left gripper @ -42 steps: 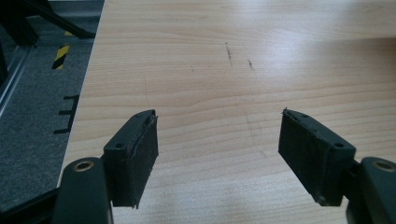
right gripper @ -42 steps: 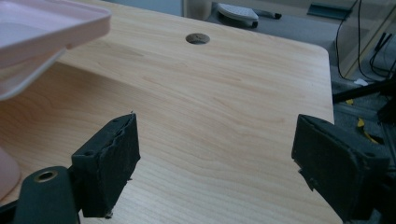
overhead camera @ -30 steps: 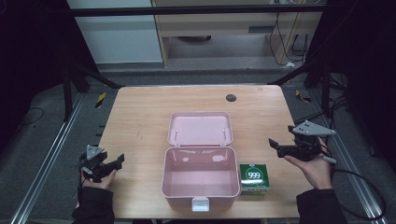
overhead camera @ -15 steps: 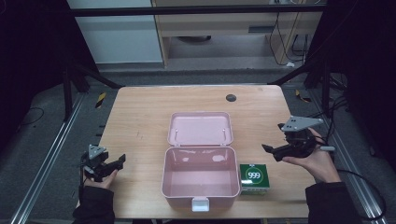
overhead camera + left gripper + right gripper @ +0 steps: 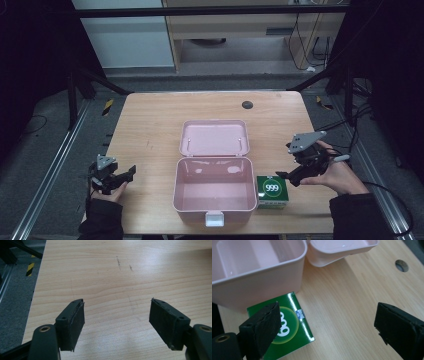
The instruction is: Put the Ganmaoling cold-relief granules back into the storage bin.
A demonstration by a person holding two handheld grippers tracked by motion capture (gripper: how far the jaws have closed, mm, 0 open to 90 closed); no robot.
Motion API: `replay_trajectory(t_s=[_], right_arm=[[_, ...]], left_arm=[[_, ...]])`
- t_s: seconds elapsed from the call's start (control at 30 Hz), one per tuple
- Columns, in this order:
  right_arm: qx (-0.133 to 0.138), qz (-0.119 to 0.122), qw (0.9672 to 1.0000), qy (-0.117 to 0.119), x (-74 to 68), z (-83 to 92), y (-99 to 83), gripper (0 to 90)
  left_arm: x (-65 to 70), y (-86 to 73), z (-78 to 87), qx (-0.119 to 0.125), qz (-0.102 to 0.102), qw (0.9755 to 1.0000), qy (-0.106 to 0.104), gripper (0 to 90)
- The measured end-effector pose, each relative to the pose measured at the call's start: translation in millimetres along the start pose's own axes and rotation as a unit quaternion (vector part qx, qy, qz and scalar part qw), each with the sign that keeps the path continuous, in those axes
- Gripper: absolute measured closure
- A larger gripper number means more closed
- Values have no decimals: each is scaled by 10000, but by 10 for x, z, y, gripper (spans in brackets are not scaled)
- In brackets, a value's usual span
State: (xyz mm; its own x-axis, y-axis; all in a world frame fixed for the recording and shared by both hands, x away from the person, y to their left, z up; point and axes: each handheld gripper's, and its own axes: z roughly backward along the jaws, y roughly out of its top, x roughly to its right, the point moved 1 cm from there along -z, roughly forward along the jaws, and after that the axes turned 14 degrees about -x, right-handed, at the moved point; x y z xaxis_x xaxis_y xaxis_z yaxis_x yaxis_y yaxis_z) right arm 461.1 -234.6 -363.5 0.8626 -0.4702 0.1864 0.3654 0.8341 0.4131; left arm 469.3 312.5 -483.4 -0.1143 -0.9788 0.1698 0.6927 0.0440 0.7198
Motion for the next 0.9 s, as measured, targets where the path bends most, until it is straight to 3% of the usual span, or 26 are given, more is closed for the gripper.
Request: replay_trajectory(t_s=[0.5,0.9], right_arm=[[-597,664,9950,439,-146,-168,35,48],[-866,760,9909,689,-218,-345,-19,42]], left_arm=[[17,-4,-6,-17,-51,10000,16,278],[28,-4,-16,-16,-77,10000,38,277]])
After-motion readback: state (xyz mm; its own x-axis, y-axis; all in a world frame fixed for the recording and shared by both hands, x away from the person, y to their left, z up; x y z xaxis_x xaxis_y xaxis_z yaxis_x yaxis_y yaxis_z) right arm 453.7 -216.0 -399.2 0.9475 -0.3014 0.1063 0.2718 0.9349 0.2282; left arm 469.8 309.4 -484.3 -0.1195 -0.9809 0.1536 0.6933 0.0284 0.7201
